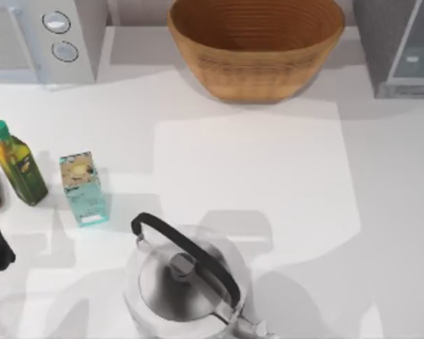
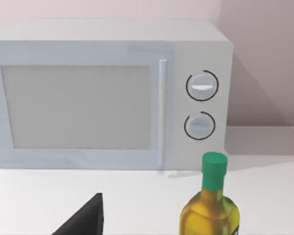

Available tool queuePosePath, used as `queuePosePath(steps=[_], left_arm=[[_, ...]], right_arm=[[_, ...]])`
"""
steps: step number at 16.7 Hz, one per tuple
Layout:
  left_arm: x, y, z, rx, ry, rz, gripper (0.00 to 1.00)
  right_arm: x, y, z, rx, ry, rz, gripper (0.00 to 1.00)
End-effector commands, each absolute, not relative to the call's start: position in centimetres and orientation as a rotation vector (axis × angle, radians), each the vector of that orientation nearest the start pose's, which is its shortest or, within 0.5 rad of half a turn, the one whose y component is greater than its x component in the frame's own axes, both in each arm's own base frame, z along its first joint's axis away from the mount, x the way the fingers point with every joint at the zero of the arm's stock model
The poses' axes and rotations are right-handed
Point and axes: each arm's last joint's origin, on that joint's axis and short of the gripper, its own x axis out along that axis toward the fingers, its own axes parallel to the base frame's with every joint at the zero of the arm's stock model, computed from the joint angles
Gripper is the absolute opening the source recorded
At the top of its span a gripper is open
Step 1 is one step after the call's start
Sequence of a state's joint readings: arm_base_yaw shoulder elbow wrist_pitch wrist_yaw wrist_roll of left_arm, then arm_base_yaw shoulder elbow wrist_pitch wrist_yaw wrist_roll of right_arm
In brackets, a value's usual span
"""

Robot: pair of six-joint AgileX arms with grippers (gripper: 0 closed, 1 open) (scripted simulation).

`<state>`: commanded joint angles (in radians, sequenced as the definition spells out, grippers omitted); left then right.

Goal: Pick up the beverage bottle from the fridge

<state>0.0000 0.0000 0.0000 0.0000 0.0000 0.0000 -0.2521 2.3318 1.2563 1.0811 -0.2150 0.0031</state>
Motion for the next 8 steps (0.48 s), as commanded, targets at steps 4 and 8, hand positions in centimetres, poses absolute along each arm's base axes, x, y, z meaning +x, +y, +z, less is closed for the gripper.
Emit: queuePosePath(steps=[4,8], left_arm=[[10.6,-0.1,16.0,0.0,0.0,0.0,1.0],[10.6,-0.1,16.0,0.0,0.0,0.0,1.0]], right_arm=[[46.2,-10.7,10.4,-0.009,-0.003,-0.01,0.0],[46.2,-10.8,11.7,-0.009,-0.002,-0.013,0.0]])
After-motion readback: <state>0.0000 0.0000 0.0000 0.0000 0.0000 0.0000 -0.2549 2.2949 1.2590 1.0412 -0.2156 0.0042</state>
